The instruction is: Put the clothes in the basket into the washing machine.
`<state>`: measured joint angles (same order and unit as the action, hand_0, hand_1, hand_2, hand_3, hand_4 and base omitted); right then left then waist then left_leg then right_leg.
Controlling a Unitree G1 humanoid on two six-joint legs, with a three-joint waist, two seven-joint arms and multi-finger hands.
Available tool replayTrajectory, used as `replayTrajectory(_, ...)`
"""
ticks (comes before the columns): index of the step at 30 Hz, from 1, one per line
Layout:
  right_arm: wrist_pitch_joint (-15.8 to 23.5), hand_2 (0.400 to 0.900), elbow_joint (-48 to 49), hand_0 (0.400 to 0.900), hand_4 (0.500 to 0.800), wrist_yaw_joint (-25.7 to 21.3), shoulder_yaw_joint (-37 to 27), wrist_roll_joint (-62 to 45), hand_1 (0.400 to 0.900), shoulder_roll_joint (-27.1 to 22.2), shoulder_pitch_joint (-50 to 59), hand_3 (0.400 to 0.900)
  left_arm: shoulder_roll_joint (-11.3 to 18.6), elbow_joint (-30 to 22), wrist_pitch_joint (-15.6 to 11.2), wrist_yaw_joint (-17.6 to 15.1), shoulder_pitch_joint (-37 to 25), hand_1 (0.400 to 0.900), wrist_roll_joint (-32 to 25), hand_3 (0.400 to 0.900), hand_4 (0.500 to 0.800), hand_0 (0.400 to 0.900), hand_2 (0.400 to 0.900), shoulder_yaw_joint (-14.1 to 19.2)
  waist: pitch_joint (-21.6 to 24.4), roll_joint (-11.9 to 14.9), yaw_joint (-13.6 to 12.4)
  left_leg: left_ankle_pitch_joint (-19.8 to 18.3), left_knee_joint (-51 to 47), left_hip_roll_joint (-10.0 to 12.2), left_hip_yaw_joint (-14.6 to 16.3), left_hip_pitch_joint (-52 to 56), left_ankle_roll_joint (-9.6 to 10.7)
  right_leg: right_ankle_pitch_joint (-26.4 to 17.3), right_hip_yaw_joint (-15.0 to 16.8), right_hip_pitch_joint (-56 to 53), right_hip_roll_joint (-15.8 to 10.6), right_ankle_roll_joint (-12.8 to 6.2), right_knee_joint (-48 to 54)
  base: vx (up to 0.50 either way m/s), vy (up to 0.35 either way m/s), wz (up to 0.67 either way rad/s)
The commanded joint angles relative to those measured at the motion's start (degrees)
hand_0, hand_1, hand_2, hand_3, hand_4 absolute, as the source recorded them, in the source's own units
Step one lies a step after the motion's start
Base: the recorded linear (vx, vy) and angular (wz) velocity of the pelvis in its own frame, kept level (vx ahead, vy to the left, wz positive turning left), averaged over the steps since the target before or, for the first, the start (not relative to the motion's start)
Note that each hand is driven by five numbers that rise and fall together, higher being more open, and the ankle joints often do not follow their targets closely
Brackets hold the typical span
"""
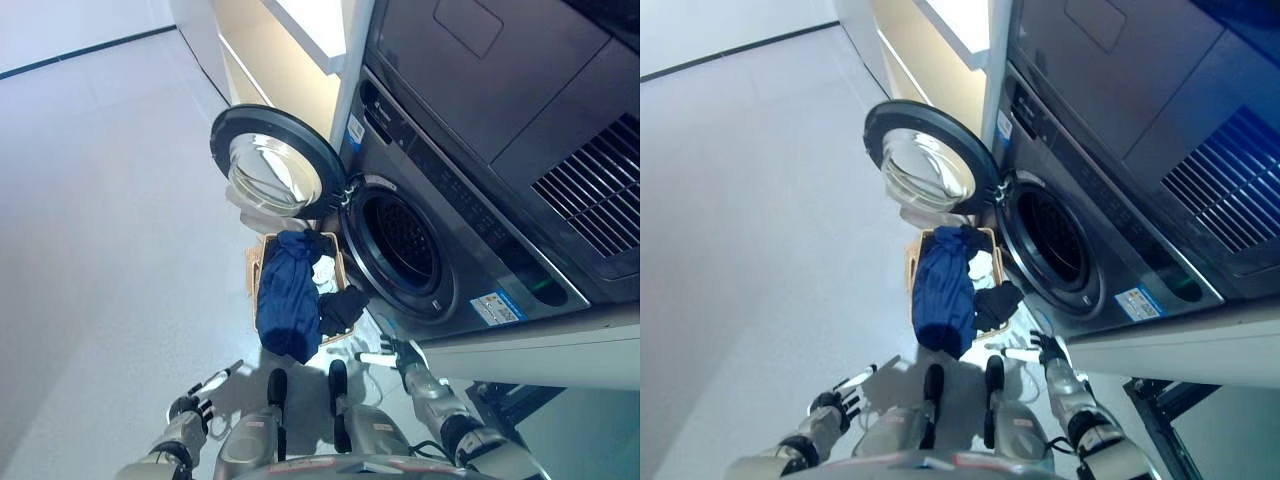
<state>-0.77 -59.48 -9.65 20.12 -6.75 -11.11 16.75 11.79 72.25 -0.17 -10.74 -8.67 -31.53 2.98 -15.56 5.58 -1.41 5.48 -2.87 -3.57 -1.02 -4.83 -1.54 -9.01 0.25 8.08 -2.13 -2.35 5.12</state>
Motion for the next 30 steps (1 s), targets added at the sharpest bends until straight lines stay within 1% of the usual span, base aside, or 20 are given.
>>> replayTrajectory(1,2.0,0.900,5.6,0.900,0.800,-3.0,3.1,7.4,0.900,-4.9,9.4,0.900,0.3,-0.7,-2.7,-2.3,-3.5,0.900,-1.5,0.900,0.800,0.900,0.900,-2.5,-2.7,-3.3,-0.3,-6.2,4.5,0.3,-0.9,-2.0,1.1,7.3,0.0,0.7,0.8,-3.42,-6.4,-0.01,-0.103,0.08)
replayTrajectory(4,1.8,0.900,4.3,0.900,0.800,-2.7,5.6,8.4,0.900,-4.3,13.4,0.900,0.1,-1.6,-3.3,-2.5,-4.6,0.900,-2.7,0.900,0.800,0.900,0.900,-3.2,-2.7,-4.5,-0.7,-5.2,3.9,0.4,-1.3,-3.4,1.4,7.2,-0.4,2.1,0.8,-3.13,-6.3,0.01,-0.074,0.05)
replayTrajectory(7,1.9,0.900,5.0,0.900,0.800,-2.6,8.8,10.9,0.900,-3.8,17.3,0.900,0.0,-2.0,-3.7,-2.5,-5.4,0.900,-3.7,0.900,0.800,0.900,0.900,-3.8,-3.4,-5.6,-1.0,-4.6,3.5,0.5,-1.6,-4.3,1.7,7.3,-0.3,3.2,0.8,-3.02,-6.7,0.01,-0.052,0.03)
replayTrajectory(11,2.0,0.900,3.5,0.900,0.800,-3.1,11.1,12.6,0.900,-2.7,20.8,0.900,-0.7,-2.3,-4.4,-2.8,-6.5,0.900,-5.2,0.900,0.800,0.900,0.900,-4.7,-4.5,-6.7,-1.4,-4.1,3.6,0.4,-2.0,-5.6,1.8,7.7,-0.3,5.0,0.8,-2.77,-8.1,-0.01,-0.029,0.06)
replayTrajectory(15,1.6,0.900,1.6,0.900,0.800,-3.9,13.1,14.8,0.900,-1.2,23.6,0.900,-1.0,-2.2,-4.7,-3.0,-7.7,0.900,-6.2,0.900,0.800,0.900,0.900,-5.8,-6.1,-7.2,-1.6,-3.9,3.9,0.4,-2.2,-7.0,1.8,8.1,-0.3,6.8,0.9,-2.71,-9.5,-0.02,-0.023,0.05)
replayTrajectory(19,1.1,0.900,-2.0,0.900,0.800,-9.5,13.7,19.2,0.900,-1.7,26.5,0.900,-1.4,-3.5,-6.1,-4.6,-10.0,0.900,-7.1,0.900,0.800,0.900,0.900,-7.8,-8.5,-7.9,-1.7,-3.9,6.1,0.2,-2.3,-10.6,2.0,8.4,-0.4,10.3,0.8,-2.65,-12.1,-0.08,-0.021,0.07)
replayTrajectory(21,0.2,0.900,-4.1,0.900,0.800,-13.8,13.2,22.0,0.900,-2.2,28.0,0.900,-1.7,-4.6,-7.0,-5.7,-11.4,0.900,-7.6,0.900,0.800,0.900,0.900,-8.9,-9.7,-8.5,-1.8,-4.0,7.8,-0.1,-2.3,-12.9,2.0,8.6,-0.6,12.9,0.8,-2.60,-13.9,-0.06,-0.012,0.02)
replayTrajectory(23,-0.2,0.900,-5.3,0.900,0.800,-15.4,13.4,23.5,0.900,-2.7,29.1,0.900,-2.0,-5.4,-7.9,-6.4,-12.8,0.900,-8.1,0.900,0.800,0.900,0.900,-9.7,-10.6,-9.0,-1.8,-4.1,9.4,-0.4,-2.3,-15.1,2.0,8.9,-0.7,15.2,0.7,-2.54,-15.4,-0.07,-0.009,0.03)
replayTrajectory(24,-0.4,0.900,-5.7,0.900,0.800,-16.8,13.4,24.4,0.900,-3.4,30.1,0.900,-1.9,-6.3,-8.5,-6.7,-13.5,0.900,-8.6,0.900,0.800,0.900,0.900,-9.9,-11.3,-9.3,-1.8,-4.3,10.7,-0.7,-2.3,-16.7,2.1,9.1,-0.8,16.8,0.6,-2.51,-16.7,-0.08,-0.017,0.08)
replayTrajectory(28,-1.1,0.900,-6.2,0.900,0.800,-20.2,14.1,27.4,0.900,-6.4,33.0,0.900,-1.8,-9.2,-10.0,-7.2,-15.3,0.900,-10.4,0.900,0.800,0.900,0.900,-10.9,-12.5,-10.4,-2.0,-5.0,15.9,-1.4,-2.3,-23.6,2.2,10.0,-0.9,23.9,0.1,-2.33,-21.9,-0.09,-0.024,0.12)
replayTrajectory(30,-1.4,0.900,-6.0,0.900,0.800,-22.1,14.8,29.0,0.900,-8.1,34.6,0.900,-1.3,-11.7,-10.8,-7.3,-15.9,0.900,-11.1,0.900,0.800,0.900,0.900,-11.5,-12.8,-11.0,-2.2,-5.6,19.1,-1.8,-2.7,-27.8,2.2,10.7,-0.8,27.7,0.0,-2.18,-24.9,-0.08,-0.034,0.13)
